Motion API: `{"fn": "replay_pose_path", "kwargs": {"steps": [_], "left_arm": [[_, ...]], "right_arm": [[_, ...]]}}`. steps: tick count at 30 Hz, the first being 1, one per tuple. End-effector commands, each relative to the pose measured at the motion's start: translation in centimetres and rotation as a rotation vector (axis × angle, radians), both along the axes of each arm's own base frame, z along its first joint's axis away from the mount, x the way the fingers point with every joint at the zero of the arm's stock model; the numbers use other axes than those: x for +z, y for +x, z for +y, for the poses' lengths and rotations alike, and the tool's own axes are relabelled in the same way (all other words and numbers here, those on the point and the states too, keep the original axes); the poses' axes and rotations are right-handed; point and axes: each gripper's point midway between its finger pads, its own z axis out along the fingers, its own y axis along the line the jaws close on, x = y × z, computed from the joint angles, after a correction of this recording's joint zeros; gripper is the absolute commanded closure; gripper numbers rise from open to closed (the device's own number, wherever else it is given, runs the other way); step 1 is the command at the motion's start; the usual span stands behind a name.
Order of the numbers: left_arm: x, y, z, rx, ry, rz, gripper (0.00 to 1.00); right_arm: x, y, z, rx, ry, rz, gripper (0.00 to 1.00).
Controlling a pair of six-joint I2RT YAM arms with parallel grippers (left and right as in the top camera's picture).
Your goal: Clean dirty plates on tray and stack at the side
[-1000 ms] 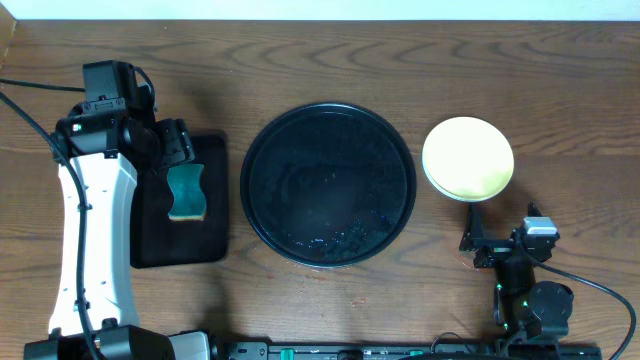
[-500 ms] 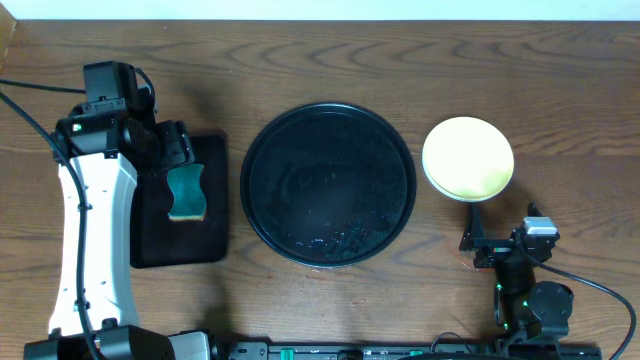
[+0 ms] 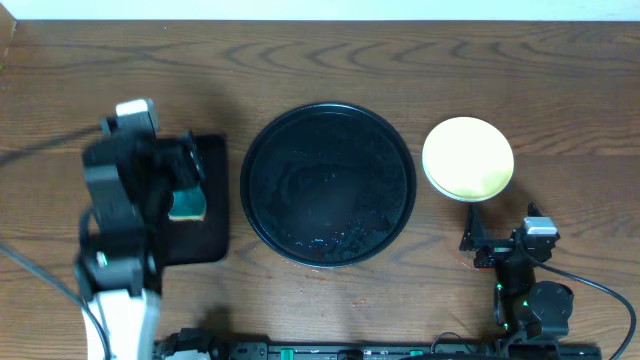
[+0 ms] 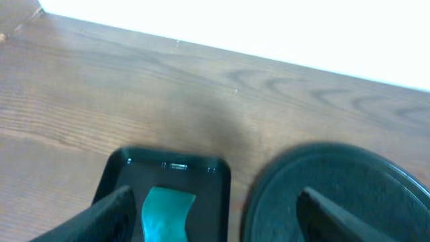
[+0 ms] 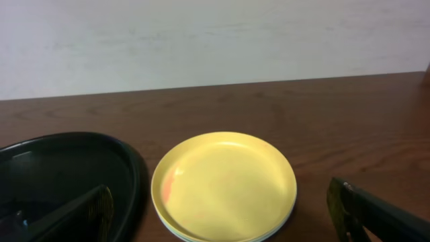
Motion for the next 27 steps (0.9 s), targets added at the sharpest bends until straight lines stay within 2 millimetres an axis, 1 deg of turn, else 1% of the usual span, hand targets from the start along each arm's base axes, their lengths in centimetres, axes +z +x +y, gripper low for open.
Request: {"fn": "replay_pose_path", "kwargs": {"steps": [1,8,12,17,22,27], "left_arm": [[-2.1,-1.9,-0.4,-0.023,0.035,-0.065,0.23],[-4.1,-5.2,-0.9,-0.03,0.061,-0.245,0.23],[-5.5,-6.5,-1.4,-0.059,0.112,-0.324,0.23],[-6.9,-6.7,-2.0,-0.098,0.174,-0.373,0.23],[-9.5,-6.7,-2.0,-0.113,0.231,-0.35,0.23],[-11.7,-6.8,-1.8,-0.1,0.234,-0.326,0.23]], "right_arm": [[-0.1,0.0,-0.1,-0.003,0.013,0.0,0.01],[-0.1,0.0,-0.1,-0.003,0.013,0.0,0.01],[-0.1,0.0,-0.1,-0.003,0.013,0.0,0.01],[-0.1,0.0,-0.1,-0.003,0.013,0.0,0.01],[-0.1,0.0,-0.1,-0.003,0.013,0.0,0.01],[-0.1,0.0,-0.1,-0.003,0.013,0.0,0.01]]}}
